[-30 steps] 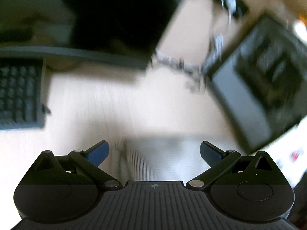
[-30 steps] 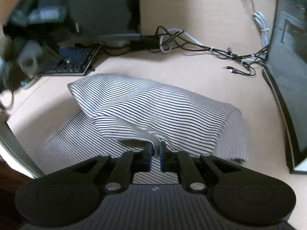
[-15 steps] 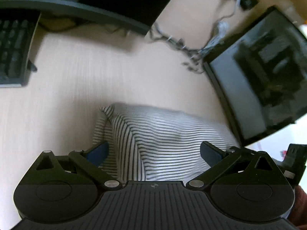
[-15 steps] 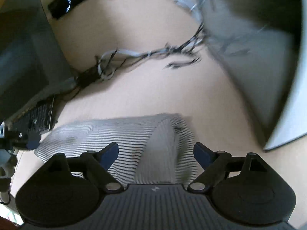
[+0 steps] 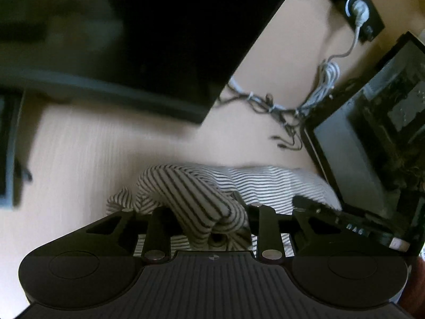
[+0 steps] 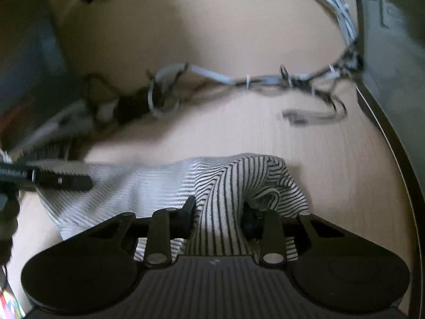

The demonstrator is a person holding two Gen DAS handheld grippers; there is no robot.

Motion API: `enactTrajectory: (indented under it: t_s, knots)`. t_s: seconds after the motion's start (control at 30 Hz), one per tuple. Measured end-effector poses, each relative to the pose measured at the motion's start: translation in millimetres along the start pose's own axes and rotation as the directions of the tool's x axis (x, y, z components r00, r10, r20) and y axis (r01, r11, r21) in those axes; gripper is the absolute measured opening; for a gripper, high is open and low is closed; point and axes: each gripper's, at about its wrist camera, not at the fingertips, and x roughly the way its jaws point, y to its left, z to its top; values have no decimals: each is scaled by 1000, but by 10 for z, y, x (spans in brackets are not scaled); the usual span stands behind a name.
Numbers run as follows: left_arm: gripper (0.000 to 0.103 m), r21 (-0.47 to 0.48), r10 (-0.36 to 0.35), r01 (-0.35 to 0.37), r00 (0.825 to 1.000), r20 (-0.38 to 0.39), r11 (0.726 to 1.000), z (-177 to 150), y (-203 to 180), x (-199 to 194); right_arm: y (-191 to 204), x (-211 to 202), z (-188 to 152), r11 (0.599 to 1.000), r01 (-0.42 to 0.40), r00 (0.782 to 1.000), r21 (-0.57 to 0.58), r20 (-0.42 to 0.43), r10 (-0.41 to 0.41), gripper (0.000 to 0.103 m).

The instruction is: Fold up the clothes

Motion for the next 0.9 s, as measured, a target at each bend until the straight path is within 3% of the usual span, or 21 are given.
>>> enactTrajectory:
  t_s: [0.2, 0.3, 0.5, 0.6, 0.73, 0.77, 0.8, 0.83, 0.9]
  knots:
    - [30, -4, -96, 96, 995, 22, 995, -286, -189, -401, 55, -380, 94, 996, -43, 997, -76, 53, 47, 30]
    - [31, 5, -132, 132, 991, -12, 991, -569, -279, -492, 35, -512, 1, 994, -29, 999, -109, 38, 34, 30]
    - [34, 35, -62, 68, 988, -144, 997, -1019, -263, -338, -49, -410, -436, 984, 46, 996, -173, -71, -59, 37]
    - [45, 55, -18, 30, 978, -206, 998, -1217, -244, -258, -93, -404, -577, 981, 96, 993, -166, -58, -107, 50]
    - [58, 124, 6, 11, 991, -130, 992, -1099, -311, -586, -34, -514, -523, 973, 167, 985, -160, -20, -173, 74]
    - [66, 140, 5, 10, 994, -108, 990, -1068, -326, -663, -3, -570, -505, 967, 187, 982, -171, 7, -189, 85]
    - [75, 132, -19, 32, 995, -101, 991, -1050, -335, -663, 28, -634, -485, 965, 194, 981, -176, 37, -191, 91]
    - [79, 124, -42, 54, 995, -93, 991, -1032, -344, -662, 59, -699, -463, 966, 193, 981, -174, 67, -184, 103]
    - [85, 109, -90, 98, 993, -77, 989, -995, -362, -661, 114, -795, -418, 976, 160, 983, -148, 118, -143, 103]
